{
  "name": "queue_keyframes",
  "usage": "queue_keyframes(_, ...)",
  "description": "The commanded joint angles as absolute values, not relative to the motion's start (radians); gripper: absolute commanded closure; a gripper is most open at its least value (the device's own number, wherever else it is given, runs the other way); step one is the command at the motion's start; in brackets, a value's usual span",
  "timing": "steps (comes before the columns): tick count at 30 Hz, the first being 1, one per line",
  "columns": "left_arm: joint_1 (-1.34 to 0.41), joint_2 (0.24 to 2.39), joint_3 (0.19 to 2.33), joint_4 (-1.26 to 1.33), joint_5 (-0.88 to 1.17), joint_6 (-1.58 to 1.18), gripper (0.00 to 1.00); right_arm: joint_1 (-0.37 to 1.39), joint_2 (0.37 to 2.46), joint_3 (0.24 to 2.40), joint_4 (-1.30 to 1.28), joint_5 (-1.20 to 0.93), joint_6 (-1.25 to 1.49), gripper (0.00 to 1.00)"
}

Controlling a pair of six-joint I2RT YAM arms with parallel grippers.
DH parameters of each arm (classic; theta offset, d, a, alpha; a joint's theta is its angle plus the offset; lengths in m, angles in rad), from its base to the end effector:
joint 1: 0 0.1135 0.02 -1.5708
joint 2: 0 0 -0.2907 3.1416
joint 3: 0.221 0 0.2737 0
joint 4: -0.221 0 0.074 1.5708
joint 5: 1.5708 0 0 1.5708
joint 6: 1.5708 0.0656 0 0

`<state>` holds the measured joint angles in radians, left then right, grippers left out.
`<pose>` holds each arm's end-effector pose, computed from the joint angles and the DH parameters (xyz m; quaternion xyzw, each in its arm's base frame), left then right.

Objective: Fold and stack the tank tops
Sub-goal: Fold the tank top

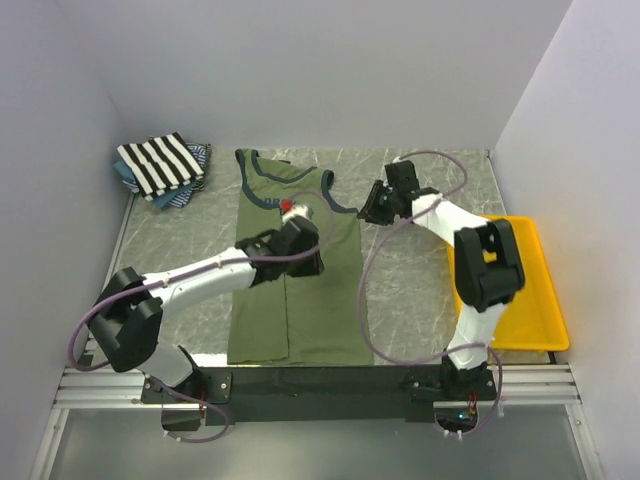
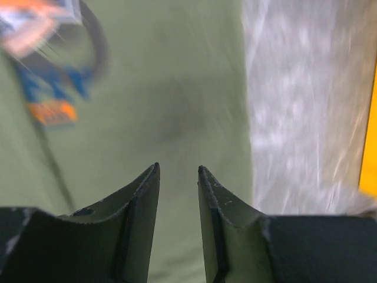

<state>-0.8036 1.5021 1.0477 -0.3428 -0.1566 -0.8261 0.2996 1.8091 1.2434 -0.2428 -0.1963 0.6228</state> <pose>0.2595 -0.2544 0.2409 -0.0399 0.9229 -0.2239 0.3107 0.4183 0.1426 0.2034 0.1127 0.9176 0.2462 0.2910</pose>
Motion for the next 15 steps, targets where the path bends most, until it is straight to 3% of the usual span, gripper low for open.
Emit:
queue_keyframes(1, -0.937, 1.454, 1.035, -0.316, -0.206, -0.902, 0.62, 0.27, 1.896, 1.389, -0.279, -0.235, 0.552, 0.64)
queue_keyframes(8, -1.158, 1.609, 1.147, -0.354, -0.21, -0.917, 0.59, 0.264, 2.052, 1.523, -0.339, -0.221, 0.523, 0.65)
queue_keyframes(15, -1.238, 1.664, 1.16, -0.334, -0.213, -0.942, 0.51, 0.262, 2.152, 1.603, -0.377, -0.212, 0.497, 0.64)
